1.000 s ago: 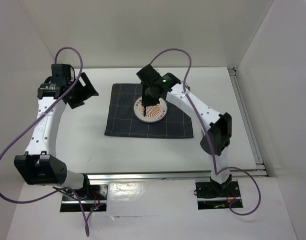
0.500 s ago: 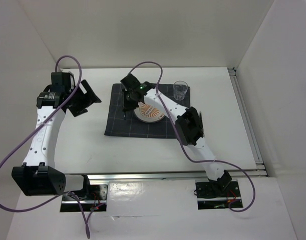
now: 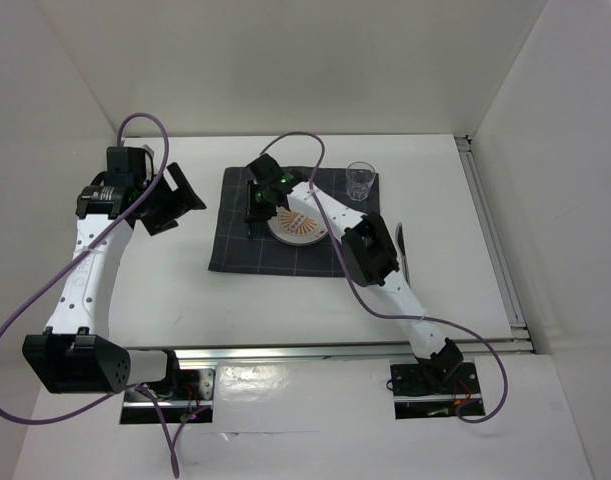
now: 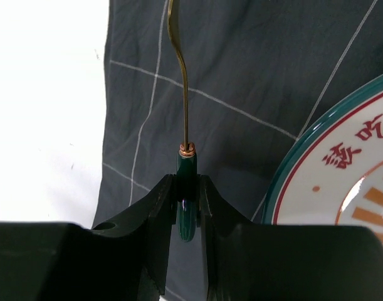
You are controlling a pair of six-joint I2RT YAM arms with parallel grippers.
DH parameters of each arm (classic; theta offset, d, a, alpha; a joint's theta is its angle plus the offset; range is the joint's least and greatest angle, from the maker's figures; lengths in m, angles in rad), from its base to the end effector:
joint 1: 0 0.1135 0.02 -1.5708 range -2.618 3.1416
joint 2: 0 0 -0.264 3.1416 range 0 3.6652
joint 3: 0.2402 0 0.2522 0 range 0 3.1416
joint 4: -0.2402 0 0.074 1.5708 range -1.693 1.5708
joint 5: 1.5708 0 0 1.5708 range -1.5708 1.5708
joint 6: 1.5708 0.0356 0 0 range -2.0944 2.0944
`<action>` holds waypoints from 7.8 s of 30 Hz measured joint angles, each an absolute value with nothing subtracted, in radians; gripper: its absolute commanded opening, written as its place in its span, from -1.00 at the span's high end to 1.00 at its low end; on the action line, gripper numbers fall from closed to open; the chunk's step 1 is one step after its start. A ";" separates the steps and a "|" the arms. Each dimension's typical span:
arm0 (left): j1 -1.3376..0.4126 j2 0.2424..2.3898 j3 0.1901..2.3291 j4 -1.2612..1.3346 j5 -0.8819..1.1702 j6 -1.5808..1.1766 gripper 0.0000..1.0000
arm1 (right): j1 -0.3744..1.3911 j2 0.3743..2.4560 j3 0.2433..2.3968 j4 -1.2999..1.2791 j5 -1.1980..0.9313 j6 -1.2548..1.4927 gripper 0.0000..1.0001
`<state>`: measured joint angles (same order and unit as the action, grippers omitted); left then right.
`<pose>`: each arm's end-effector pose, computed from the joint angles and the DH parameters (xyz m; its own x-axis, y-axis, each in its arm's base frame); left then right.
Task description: Set the dinner table for one person
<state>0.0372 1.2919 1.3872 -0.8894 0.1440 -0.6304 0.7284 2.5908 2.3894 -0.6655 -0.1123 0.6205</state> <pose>0.2620 0.0046 0.3724 -0.6133 -0.6066 -0.5059 -0.3687 0.7863 -0.4959 0.4210 0.3809 0.1781 -0.8789 -0.0098 -0.4769 -0.2514 0.8591 0.4458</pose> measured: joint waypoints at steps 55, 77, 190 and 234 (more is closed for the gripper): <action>0.016 1.272 1.387 -0.907 0.104 -0.602 -0.90 | 0.790 2.477 2.128 -0.627 -0.086 0.745 1.00; 0.011 1.272 1.388 -0.911 0.081 -0.600 -0.90 | 0.794 2.401 2.138 -0.624 -0.092 0.731 -0.24; -0.025 1.334 1.436 -0.875 0.019 -0.577 -0.92 | 0.360 1.860 1.425 -0.847 -0.002 0.405 0.95; -0.025 1.320 1.433 -0.888 0.006 -0.575 -0.92 | 0.324 2.031 1.493 -0.757 0.018 0.400 -0.89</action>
<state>-0.0250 1.3205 1.4334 -0.8879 0.0055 -0.5755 0.3244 2.0308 1.4925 -0.7574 0.0177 0.4004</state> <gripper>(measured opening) 0.960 0.880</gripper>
